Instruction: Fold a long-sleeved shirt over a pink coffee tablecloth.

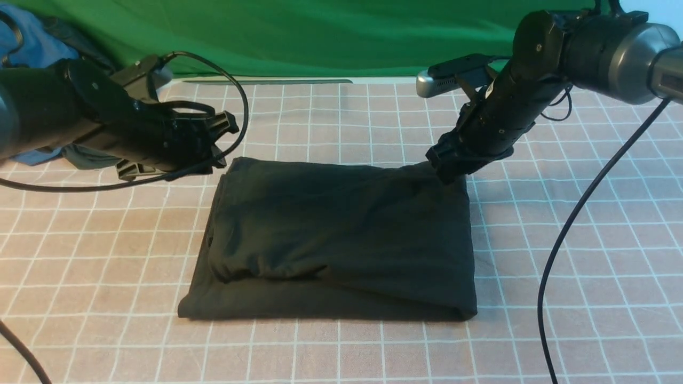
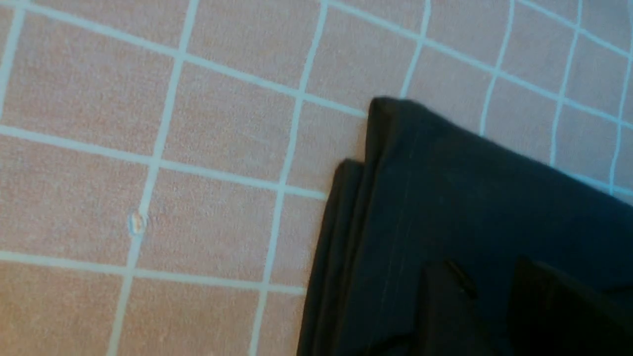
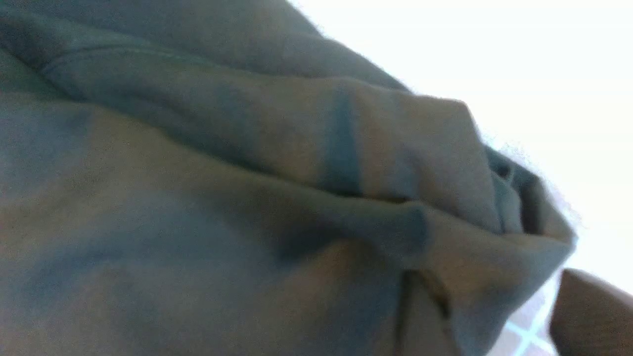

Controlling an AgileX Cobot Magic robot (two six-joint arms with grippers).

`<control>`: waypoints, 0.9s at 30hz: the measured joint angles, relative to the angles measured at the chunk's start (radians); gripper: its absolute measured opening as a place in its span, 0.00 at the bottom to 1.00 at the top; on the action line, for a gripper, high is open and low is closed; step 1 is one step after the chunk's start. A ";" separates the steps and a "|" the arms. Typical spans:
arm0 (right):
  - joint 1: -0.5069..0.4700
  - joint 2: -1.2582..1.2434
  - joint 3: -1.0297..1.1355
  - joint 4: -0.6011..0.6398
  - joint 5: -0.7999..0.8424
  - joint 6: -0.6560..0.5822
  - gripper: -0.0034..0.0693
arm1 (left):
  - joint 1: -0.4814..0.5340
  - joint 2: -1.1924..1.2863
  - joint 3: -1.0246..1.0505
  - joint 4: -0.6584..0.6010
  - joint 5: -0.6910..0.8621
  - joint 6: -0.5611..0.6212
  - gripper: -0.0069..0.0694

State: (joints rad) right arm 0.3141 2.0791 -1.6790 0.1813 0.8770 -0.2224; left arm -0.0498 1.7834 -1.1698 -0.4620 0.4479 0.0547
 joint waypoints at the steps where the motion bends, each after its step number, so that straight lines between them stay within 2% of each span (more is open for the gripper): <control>1: 0.000 -0.014 -0.001 -0.005 0.011 0.002 0.65 | 0.001 -0.005 0.000 0.010 0.024 -0.001 0.43; 2: 0.000 -0.029 -0.001 -0.017 0.023 0.006 0.64 | 0.001 -0.013 0.000 0.022 0.050 -0.006 0.47; 3: 0.000 -0.060 -0.002 -0.044 0.039 0.015 0.58 | 0.001 -0.034 0.000 0.048 0.079 -0.024 0.51; 4: 0.000 -0.071 -0.002 -0.047 0.042 0.017 0.56 | 0.001 -0.037 0.000 0.052 0.082 -0.032 0.52; 5: 0.000 -0.114 -0.002 -0.075 0.051 0.021 0.43 | 0.001 -0.075 0.000 0.091 0.108 -0.081 0.54; 7: 0.000 -0.185 -0.002 -0.107 0.056 0.035 0.30 | 0.001 -0.124 0.000 0.137 0.131 -0.138 0.53; 9: 0.000 -0.277 -0.003 -0.134 0.050 0.043 0.14 | 0.001 -0.198 0.000 0.189 0.153 -0.184 0.46; 10: 0.000 -0.306 -0.003 -0.141 0.045 0.045 0.12 | 0.001 -0.222 0.000 0.205 0.159 -0.189 0.43; 14: 0.000 -0.517 -0.007 -0.169 0.001 0.066 0.10 | 0.001 -0.413 0.000 0.250 0.177 -0.209 0.17; 15: 0.000 -0.527 -0.007 -0.170 0.000 0.066 0.10 | 0.001 -0.421 0.000 0.250 0.177 -0.209 0.17; 16: -0.001 -0.609 -0.007 -0.171 -0.006 0.083 0.10 | 0.001 -0.484 0.001 0.253 0.180 -0.209 0.13; 21: -0.001 -0.858 0.014 -0.174 -0.022 0.099 0.10 | 0.001 -0.725 0.063 0.244 0.186 -0.209 0.11; 27: -0.001 -1.177 0.215 -0.181 -0.121 0.103 0.10 | 0.001 -1.021 0.220 0.230 0.159 -0.209 0.11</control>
State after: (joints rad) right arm 0.3130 0.9017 -1.4636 0.0000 0.7561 -0.1191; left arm -0.0489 0.7623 -0.9496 -0.2324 0.6064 -0.1544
